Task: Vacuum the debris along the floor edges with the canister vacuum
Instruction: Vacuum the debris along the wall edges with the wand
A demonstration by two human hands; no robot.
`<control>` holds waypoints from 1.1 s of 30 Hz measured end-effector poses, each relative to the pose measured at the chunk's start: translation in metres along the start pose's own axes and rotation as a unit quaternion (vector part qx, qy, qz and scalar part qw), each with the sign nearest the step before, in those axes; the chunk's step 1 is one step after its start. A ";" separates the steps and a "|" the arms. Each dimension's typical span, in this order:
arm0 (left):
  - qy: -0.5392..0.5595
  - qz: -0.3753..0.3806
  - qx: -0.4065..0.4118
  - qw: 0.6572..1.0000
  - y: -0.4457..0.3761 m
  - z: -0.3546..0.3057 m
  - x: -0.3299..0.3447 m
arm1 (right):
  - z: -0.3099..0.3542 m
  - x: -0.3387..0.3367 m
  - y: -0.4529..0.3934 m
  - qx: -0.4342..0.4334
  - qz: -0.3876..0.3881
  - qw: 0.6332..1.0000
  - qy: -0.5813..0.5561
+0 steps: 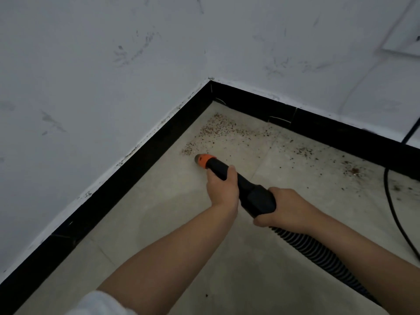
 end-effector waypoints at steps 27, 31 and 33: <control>-0.015 -0.048 0.034 0.998 -0.045 -0.016 -0.034 | 0.031 0.033 -0.051 -0.045 -0.001 0.998 -0.054; 0.000 -0.013 0.022 1.000 -0.041 -0.018 -0.027 | 0.030 0.029 -0.043 -0.021 -0.009 0.998 -0.060; 0.003 0.012 0.017 1.000 -0.035 -0.017 -0.019 | 0.025 0.020 -0.032 -0.005 -0.015 0.998 -0.053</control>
Point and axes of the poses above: each hand's wrist, its own y-axis away from the middle knuckle, its own x-axis out of the palm, z = x × y, the point moved 2 cm from there along -y, towards the middle knuckle, and after that the axes turned 4 degrees about y, right-handed, at the moved point
